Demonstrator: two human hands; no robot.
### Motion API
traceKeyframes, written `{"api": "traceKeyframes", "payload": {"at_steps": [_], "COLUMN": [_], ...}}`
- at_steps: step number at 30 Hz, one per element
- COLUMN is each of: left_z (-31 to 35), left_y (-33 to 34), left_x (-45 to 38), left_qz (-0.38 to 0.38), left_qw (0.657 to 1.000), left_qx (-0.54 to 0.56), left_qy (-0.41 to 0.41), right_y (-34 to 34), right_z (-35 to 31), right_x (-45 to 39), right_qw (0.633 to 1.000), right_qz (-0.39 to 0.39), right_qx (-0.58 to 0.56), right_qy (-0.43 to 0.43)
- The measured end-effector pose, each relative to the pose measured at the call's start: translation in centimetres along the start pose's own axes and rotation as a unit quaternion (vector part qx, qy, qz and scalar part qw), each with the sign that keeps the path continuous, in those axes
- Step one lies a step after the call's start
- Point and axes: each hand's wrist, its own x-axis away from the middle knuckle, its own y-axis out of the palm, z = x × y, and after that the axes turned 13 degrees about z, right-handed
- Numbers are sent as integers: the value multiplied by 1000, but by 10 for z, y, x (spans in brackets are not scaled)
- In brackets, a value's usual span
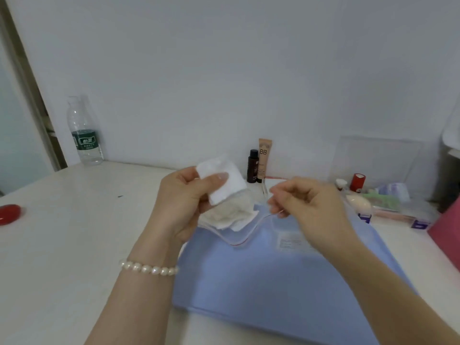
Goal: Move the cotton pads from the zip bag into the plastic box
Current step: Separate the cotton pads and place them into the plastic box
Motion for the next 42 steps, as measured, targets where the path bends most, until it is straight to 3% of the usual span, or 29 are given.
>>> {"api": "traceKeyframes", "payload": {"at_steps": [3,7,10,12,17,19,22,32,35,39,42], "left_z": [3,2,0,-1,-2,-3,-5,-4,-5,-7,-13], "left_y": [-11,-17,-16,-16,-12,-9,-8,-2,3,9,14], "left_x": [-7,-14,-14,-15,-13,-11,-11,-3,2,7,11], "left_qz": [66,111,111,105,88,83,76,22,-2,-23,-37], "left_qw": [996,990,991,992,995,996,996,999,1000,999,999], "left_qx": [-37,-67,-66,-61,-37,-37,-38,-16,2,24,-2], "left_qy": [44,54,31,18,1,1,-6,-16,-19,-26,-23], "right_y": [27,53,68,78,104,114,118,65,40,16,0], "right_z": [10,24,35,42,35,37,39,45,41,18,6], "right_x": [22,25,14,6,-9,-14,-12,14,24,24,9], "right_qw": [991,943,905,896,920,908,882,930,958,992,954], "right_qz": [-95,-139,-167,-177,-127,-114,-121,-106,-48,102,103], "right_qx": [94,270,339,361,351,396,446,269,179,-36,-235], "right_qy": [-16,-139,-196,-189,-120,-77,-94,-227,-221,-59,155]}}
